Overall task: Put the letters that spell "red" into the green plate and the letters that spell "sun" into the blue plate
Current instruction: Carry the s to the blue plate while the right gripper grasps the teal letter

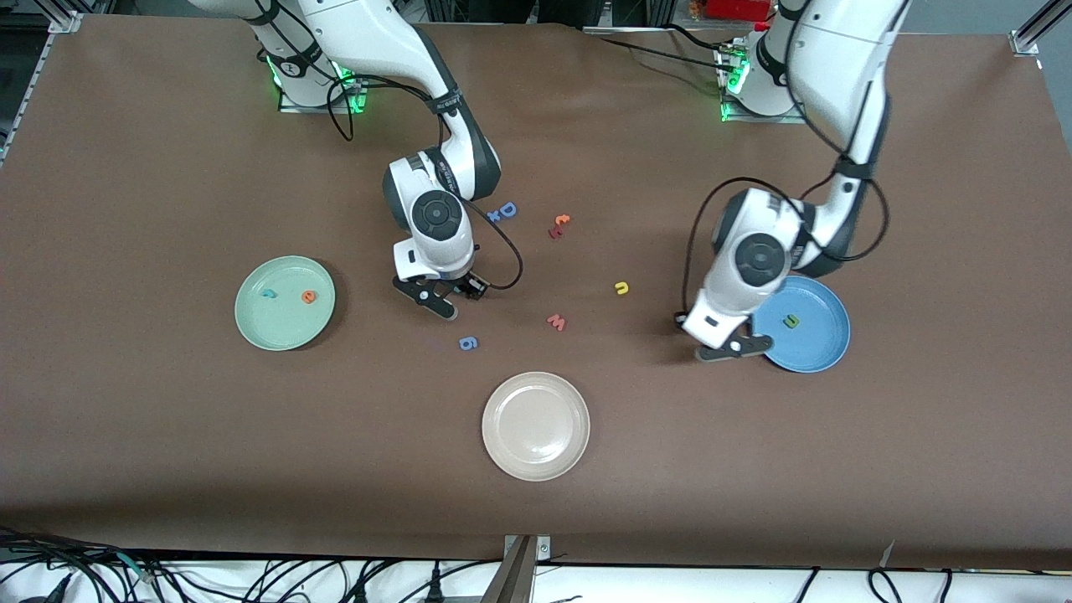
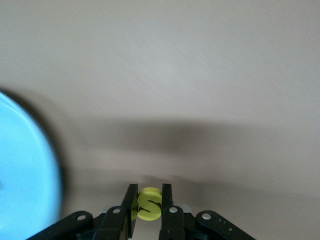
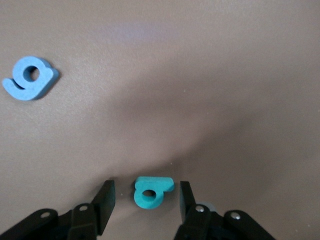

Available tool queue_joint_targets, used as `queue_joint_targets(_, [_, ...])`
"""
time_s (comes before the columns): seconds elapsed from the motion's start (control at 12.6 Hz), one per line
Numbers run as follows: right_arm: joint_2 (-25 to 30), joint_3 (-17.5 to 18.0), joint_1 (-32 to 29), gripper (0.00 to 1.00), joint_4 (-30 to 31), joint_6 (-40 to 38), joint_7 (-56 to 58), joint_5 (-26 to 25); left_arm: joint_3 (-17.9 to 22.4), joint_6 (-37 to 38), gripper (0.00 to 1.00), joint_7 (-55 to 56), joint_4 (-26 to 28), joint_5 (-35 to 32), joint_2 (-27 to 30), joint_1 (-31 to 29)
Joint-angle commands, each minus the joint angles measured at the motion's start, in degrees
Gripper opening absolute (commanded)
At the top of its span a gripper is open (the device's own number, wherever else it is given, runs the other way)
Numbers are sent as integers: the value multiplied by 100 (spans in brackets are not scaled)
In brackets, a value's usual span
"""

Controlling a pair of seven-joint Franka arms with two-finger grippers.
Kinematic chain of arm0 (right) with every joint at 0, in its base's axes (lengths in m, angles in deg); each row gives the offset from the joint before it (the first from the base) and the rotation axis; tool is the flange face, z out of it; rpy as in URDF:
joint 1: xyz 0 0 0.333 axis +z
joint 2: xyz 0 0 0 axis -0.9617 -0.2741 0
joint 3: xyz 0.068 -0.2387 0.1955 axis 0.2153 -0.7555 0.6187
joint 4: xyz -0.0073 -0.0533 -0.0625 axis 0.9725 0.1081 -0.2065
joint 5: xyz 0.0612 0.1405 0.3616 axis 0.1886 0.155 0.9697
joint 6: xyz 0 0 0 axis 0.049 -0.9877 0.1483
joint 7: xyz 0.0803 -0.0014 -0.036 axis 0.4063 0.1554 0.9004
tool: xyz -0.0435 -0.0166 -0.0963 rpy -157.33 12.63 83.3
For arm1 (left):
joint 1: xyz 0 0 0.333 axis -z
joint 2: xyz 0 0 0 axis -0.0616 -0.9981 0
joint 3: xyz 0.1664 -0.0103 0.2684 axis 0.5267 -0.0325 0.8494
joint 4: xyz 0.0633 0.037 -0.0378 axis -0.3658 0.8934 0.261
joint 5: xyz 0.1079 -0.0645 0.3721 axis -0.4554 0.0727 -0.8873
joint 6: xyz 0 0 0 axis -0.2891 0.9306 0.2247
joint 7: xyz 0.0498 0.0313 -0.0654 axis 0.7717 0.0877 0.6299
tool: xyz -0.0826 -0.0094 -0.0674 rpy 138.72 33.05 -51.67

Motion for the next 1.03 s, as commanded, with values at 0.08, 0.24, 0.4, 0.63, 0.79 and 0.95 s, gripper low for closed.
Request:
queue_joint_targets(0.08, [-19,13,15,53,95,108,-43,122,280,150,5,-2289,132,21,313,-485])
queue_joint_targets(0.24, [-19,13,15,45,122,99,-43,122,280,150,7,-3442,158,47,340,-819])
queue_joint_targets(0.4, [-19,13,24,35,122,99,-35,122,271,150,9,-4189,220,65,331,-1048])
queue_joint_targets(0.63, [-54,22,24,18,122,73,-8,113,271,141,24,-4519,238,83,243,-1093])
queue_joint_targets(0.79, [-1,5,15,14,70,46,132,95,245,141,59,-4484,229,83,199,-1084])
queue_joint_targets(0.95, [182,-91,15,13,43,-6,368,34,236,150,87,-4370,203,100,199,-1067])
